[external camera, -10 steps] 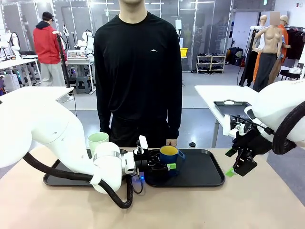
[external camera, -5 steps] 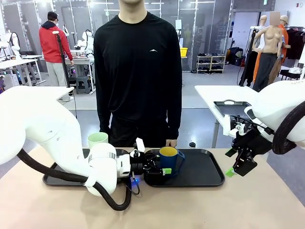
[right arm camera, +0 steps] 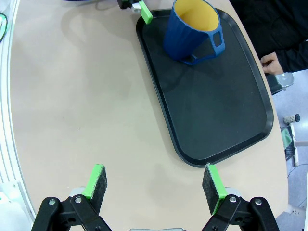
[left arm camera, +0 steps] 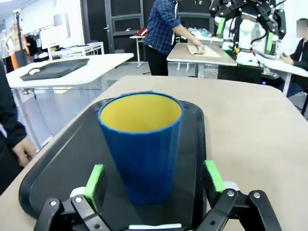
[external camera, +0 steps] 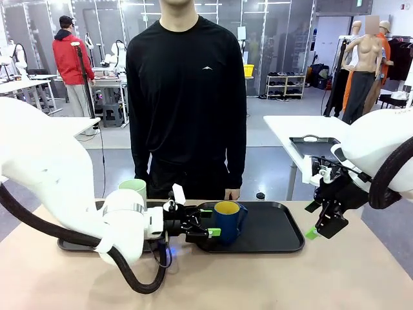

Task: Sort and store the cups by type.
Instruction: Pick up the Handle plastic cup and place it into the empty Flat Tray.

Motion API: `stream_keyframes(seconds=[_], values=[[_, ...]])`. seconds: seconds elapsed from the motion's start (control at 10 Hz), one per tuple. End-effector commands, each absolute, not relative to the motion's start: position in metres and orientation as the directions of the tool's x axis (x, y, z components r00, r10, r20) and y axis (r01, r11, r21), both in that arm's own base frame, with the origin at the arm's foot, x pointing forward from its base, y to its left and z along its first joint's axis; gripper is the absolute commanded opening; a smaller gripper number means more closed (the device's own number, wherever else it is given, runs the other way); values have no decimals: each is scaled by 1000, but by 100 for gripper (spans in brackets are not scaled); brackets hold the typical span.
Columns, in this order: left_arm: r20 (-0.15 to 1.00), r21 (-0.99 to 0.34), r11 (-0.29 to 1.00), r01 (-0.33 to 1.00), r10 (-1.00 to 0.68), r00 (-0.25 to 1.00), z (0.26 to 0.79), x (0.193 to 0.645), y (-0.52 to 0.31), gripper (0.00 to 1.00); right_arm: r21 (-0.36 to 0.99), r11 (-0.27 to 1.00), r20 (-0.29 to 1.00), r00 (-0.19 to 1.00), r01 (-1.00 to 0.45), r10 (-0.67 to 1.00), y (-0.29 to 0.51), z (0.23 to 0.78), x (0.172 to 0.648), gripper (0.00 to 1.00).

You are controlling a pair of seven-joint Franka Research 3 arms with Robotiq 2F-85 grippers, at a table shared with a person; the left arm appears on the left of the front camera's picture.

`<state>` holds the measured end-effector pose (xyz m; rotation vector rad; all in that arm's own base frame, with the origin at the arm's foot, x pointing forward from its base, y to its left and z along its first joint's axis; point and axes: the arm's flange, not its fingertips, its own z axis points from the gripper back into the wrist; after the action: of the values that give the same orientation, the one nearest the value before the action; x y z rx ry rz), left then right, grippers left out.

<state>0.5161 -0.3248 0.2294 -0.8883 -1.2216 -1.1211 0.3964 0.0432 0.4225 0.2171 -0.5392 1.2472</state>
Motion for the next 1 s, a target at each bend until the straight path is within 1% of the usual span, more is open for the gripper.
stream_keyframes(seconds=[0.0,0.2,0.4,0.6,0.7,0.9], values=[[977,120,312,942,-203,-57,217,484,-306,100,-132,338,489,236,-932,840,46,422,395,100],[977,107,338,935,-212,-35,215,474,-293,100,-132,338,489,236,-932,840,46,422,395,100],[977,114,349,930,-210,-41,218,465,-284,100,-132,338,489,236,-932,840,46,422,395,100],[978,95,331,939,-206,-26,219,457,-282,100,-132,338,489,236,-932,840,46,422,395,100],[975,50,314,948,-221,22,236,492,-286,100,-132,338,489,236,-932,840,46,422,395,100],[975,50,314,948,-221,22,236,492,-286,100,-132,338,489,236,-932,840,46,422,395,100]])
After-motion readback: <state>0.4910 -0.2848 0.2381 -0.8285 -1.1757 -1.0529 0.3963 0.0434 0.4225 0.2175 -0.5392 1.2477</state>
